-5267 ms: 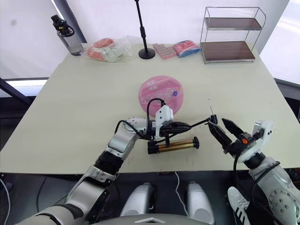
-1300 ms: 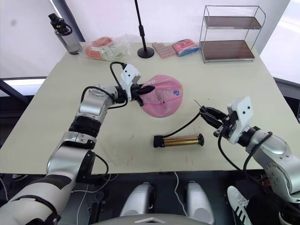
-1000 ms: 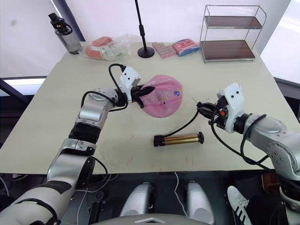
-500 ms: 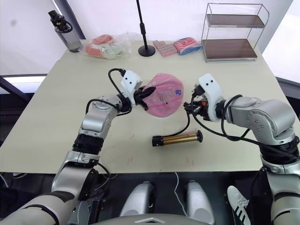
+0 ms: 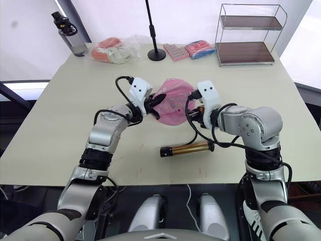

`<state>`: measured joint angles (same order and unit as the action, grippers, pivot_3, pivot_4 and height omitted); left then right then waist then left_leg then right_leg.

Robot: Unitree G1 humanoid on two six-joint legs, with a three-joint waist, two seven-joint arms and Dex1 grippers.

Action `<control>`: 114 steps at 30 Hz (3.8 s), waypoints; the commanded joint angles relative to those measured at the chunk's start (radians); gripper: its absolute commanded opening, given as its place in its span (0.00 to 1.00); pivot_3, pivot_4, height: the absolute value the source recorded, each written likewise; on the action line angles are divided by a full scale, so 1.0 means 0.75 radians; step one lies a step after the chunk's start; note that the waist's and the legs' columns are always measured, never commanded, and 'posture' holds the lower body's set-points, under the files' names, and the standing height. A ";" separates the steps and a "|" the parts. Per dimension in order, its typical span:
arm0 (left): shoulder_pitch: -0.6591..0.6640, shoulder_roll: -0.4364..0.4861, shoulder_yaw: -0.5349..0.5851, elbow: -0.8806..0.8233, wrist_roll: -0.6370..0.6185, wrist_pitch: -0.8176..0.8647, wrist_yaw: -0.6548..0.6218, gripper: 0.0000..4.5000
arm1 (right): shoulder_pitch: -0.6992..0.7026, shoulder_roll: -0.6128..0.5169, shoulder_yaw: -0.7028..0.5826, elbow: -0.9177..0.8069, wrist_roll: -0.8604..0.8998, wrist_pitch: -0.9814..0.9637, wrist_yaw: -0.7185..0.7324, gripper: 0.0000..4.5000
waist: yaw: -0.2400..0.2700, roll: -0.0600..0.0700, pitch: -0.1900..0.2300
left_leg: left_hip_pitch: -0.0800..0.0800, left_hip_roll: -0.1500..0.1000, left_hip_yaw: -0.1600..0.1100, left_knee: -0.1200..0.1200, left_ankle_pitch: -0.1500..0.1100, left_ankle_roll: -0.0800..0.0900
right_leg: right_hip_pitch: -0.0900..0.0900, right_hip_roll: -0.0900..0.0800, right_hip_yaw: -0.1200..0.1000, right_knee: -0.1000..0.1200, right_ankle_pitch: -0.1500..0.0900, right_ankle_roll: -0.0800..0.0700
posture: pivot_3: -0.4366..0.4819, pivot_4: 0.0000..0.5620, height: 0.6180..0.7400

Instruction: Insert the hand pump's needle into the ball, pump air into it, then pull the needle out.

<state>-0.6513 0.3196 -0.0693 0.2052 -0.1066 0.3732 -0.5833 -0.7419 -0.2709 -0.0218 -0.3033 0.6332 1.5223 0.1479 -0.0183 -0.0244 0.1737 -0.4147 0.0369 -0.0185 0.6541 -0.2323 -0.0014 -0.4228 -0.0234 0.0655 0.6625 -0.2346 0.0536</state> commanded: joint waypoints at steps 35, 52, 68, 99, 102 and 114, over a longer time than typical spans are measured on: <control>0.032 -0.029 0.016 -0.072 -0.031 0.080 0.030 0.00 | 0.081 0.135 0.093 -0.007 -0.202 -0.053 0.047 0.07 | -0.023 0.000 0.000 | 0.000 0.000 -0.002 0.000 0.000 0.000 | 0.000 0.000 -0.002 0.000 0.000 0.000 | 0.48 0.27 0.93; 0.039 -0.031 0.007 -0.078 -0.032 0.091 0.019 0.00 | 0.084 0.170 0.085 0.047 -0.255 -0.099 0.042 0.07 | -0.024 0.000 -0.001 | 0.000 0.000 -0.002 0.000 0.000 0.000 | 0.001 0.000 -0.002 0.000 0.000 0.000 | 0.48 0.27 0.93; 0.044 -0.032 0.008 -0.079 -0.033 0.097 0.018 0.00 | 0.100 0.201 0.020 0.100 -0.317 -0.035 -0.009 0.07 | -0.023 0.001 -0.001 | 0.000 0.000 -0.003 0.000 0.000 0.000 | 0.001 0.000 -0.002 0.000 0.000 0.000 | 0.48 0.27 0.93; 0.081 -0.043 -0.016 -0.126 -0.049 0.117 -0.027 0.00 | -0.034 0.575 -0.417 0.192 -0.424 0.123 -0.244 0.07 | -0.025 0.002 -0.002 | 0.001 -0.001 -0.010 0.000 0.000 0.000 | 0.005 0.000 -0.010 -0.001 0.000 -0.001 | 0.48 0.27 0.93; 0.087 -0.046 -0.023 -0.132 -0.060 0.116 -0.052 0.00 | -0.067 0.608 -0.462 0.207 -0.414 0.123 -0.266 0.07 | -0.025 0.002 -0.002 | 0.001 -0.001 -0.010 0.000 0.000 0.000 | 0.005 0.000 -0.011 -0.001 0.000 -0.001 | 0.48 0.27 0.93; 0.112 -0.045 -0.054 -0.134 -0.064 0.097 -0.111 0.00 | -0.137 0.661 -0.510 0.260 -0.356 0.123 -0.303 0.07 | -0.024 0.002 -0.002 | 0.001 -0.001 -0.012 0.000 0.001 -0.001 | 0.006 0.000 -0.012 -0.001 0.000 -0.001 | 0.48 0.27 0.93</control>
<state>-0.5918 0.2908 -0.0512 0.1265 -0.1317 0.4385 -0.5975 -0.7756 0.1366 -0.3687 -0.1059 0.3886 1.6090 -0.0306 -0.0364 -0.0228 0.1723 -0.4137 0.0364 -0.0275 0.6542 -0.2318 -0.0020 -0.4182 -0.0237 0.0562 0.6618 -0.2346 0.0530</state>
